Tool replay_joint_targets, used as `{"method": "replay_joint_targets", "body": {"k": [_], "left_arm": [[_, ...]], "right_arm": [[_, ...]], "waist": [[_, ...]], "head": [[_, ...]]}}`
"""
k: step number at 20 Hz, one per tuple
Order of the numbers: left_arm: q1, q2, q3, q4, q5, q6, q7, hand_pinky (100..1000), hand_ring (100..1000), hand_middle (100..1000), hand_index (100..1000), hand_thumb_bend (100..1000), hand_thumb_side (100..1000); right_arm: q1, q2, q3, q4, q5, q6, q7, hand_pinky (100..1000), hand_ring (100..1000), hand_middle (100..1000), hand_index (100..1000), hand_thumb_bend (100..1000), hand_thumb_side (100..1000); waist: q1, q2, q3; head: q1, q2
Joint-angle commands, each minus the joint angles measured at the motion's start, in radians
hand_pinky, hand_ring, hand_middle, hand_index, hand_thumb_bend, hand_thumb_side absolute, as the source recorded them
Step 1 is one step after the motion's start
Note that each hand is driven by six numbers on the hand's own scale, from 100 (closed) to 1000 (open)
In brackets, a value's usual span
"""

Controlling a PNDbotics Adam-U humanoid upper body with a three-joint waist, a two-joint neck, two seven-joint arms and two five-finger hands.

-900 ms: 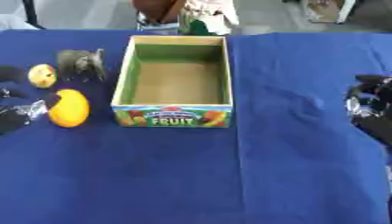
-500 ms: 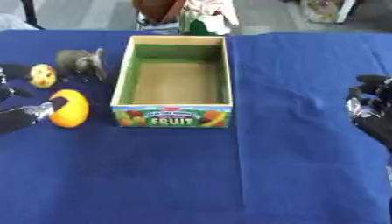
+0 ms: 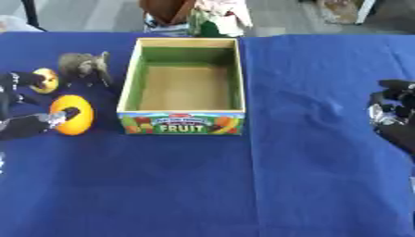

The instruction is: Pick up objects on the table and place them in the box.

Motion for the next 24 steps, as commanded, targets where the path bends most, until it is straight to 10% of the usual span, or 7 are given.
{"method": "replay_joint_targets", "body": {"k": [1,24], "left_arm": [[-0.016,0.040,-0.003,0.013,-0.014,0.000,0.003,593,805,561,676,822,127],[-0.077,0.114,-0.065,0.108,-0.273,0.082,-0.107,619,723,504,656,589,208]], "right_arm": [[-0.009,-0.017,-0.001,-0.007,0.000,-0.003,0.003,555,689,520,715,100,101],[-0.006,-0.013,0.001,-0.005,-0.001,-0.003,0.009,555,690,520,715,100,105]], "waist": [[0.001,-0.016,-0.001],[0.004,-0.012,-0.008]], "head": [[0.003,-0.002],[0.006,0.004]]}}
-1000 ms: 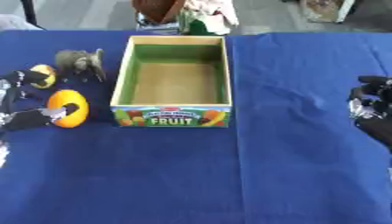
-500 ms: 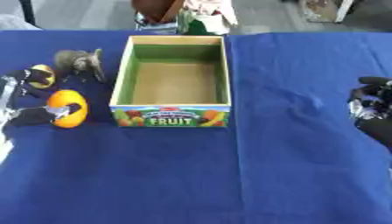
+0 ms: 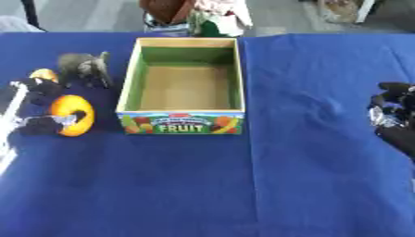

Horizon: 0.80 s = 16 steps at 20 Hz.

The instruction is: Pick up objects on the table and place them in the box.

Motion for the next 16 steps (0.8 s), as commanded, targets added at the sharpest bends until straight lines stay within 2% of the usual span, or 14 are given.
{"method": "replay_joint_targets", "body": {"k": [1,4,7,8,13,16], "left_arm": [[-0.004,0.047,0.003,-0.024,-0.042,0.005,-0.018,611,707,488,637,583,211],[-0.001,0.054,0.008,-0.039,-0.086,0.017,-0.023,587,655,431,569,562,214],[-0.001,0.057,0.010,-0.056,-0.117,0.031,-0.019,545,581,303,450,542,210],[-0.001,0.058,0.010,-0.061,-0.124,0.035,-0.019,544,577,297,444,541,210],[-0.005,0.062,0.014,-0.088,-0.129,0.053,0.009,483,498,122,285,509,183],[-0.010,0.067,0.016,-0.119,-0.120,0.059,0.041,468,486,100,252,489,168]], "right_arm": [[-0.007,-0.014,-0.005,-0.011,-0.001,-0.002,0.002,555,690,520,715,100,105],[-0.006,-0.014,-0.005,-0.011,-0.001,-0.001,0.002,555,690,520,715,100,106],[-0.005,-0.014,-0.005,-0.011,0.000,0.000,0.002,555,690,520,715,100,106],[-0.005,-0.014,-0.005,-0.012,0.000,0.000,0.001,555,690,520,715,100,106],[-0.003,-0.014,-0.006,-0.012,-0.001,0.000,0.001,555,690,520,715,100,107],[-0.003,-0.014,-0.007,-0.012,-0.001,0.000,0.001,555,690,520,715,100,107]], "waist": [[0.001,-0.013,-0.001],[0.002,-0.013,-0.001],[0.003,-0.013,-0.001],[0.003,-0.014,-0.001],[0.004,-0.014,-0.002],[0.005,-0.015,-0.003]], "head": [[0.000,0.004],[-0.001,0.006],[-0.001,0.007],[-0.001,0.007],[-0.002,0.008],[-0.002,0.009]]}}
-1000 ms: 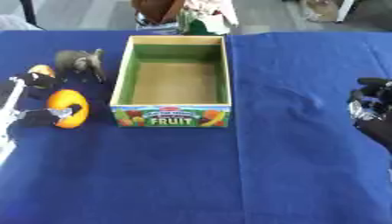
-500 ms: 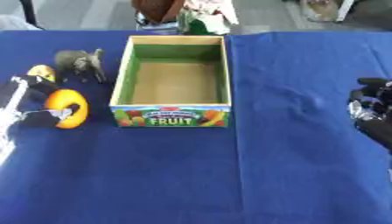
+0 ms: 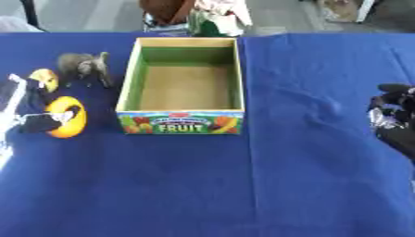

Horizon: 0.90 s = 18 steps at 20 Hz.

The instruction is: Pick up objects on the table and place them in the box.

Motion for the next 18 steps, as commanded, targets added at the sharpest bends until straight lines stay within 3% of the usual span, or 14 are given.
{"method": "replay_joint_targets", "body": {"k": [1,18], "left_arm": [[-0.017,0.048,0.015,-0.052,0.010,0.006,0.034,460,482,100,240,481,160],[-0.139,0.131,0.009,-0.268,0.121,0.008,0.063,468,483,100,254,476,128]], "right_arm": [[-0.010,-0.014,-0.006,-0.012,-0.001,0.000,0.001,555,690,520,715,100,107],[-0.007,-0.014,-0.004,-0.012,0.000,0.001,0.005,555,690,520,715,100,107]], "waist": [[0.002,-0.015,-0.002],[0.008,-0.023,-0.012]], "head": [[-0.001,0.009],[0.002,0.006]]}}
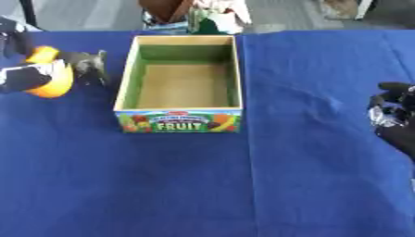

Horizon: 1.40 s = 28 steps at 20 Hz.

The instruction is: Pick up objects on the table and place them in the box.

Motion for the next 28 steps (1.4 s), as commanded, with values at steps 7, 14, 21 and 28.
{"method": "replay_joint_targets", "body": {"k": [7,14,21,28], "left_arm": [[-0.158,0.062,-0.020,-0.052,0.034,-0.020,-0.018,476,478,100,259,478,116],[-0.307,0.042,-0.087,0.018,0.010,-0.060,-0.077,487,476,101,263,476,105],[-0.412,-0.019,-0.159,0.175,-0.067,-0.103,-0.144,497,485,107,271,480,115],[-0.466,-0.095,-0.201,0.363,-0.144,-0.159,-0.173,503,495,111,275,480,122]], "right_arm": [[-0.010,-0.011,0.003,-0.010,0.000,-0.002,0.010,555,690,520,715,100,107],[-0.021,-0.005,0.012,-0.009,-0.001,-0.005,0.019,555,690,520,715,100,107],[-0.032,0.004,0.021,-0.011,-0.002,-0.006,0.029,555,690,520,715,100,109],[-0.041,0.013,0.029,-0.012,-0.003,-0.006,0.039,555,691,519,715,100,111]], "waist": [[0.000,-0.026,-0.016],[0.001,-0.018,-0.042],[0.006,-0.007,-0.071],[0.008,0.005,-0.096]], "head": [[0.010,-0.007],[0.026,-0.022],[0.041,-0.042],[0.048,-0.058]]}}
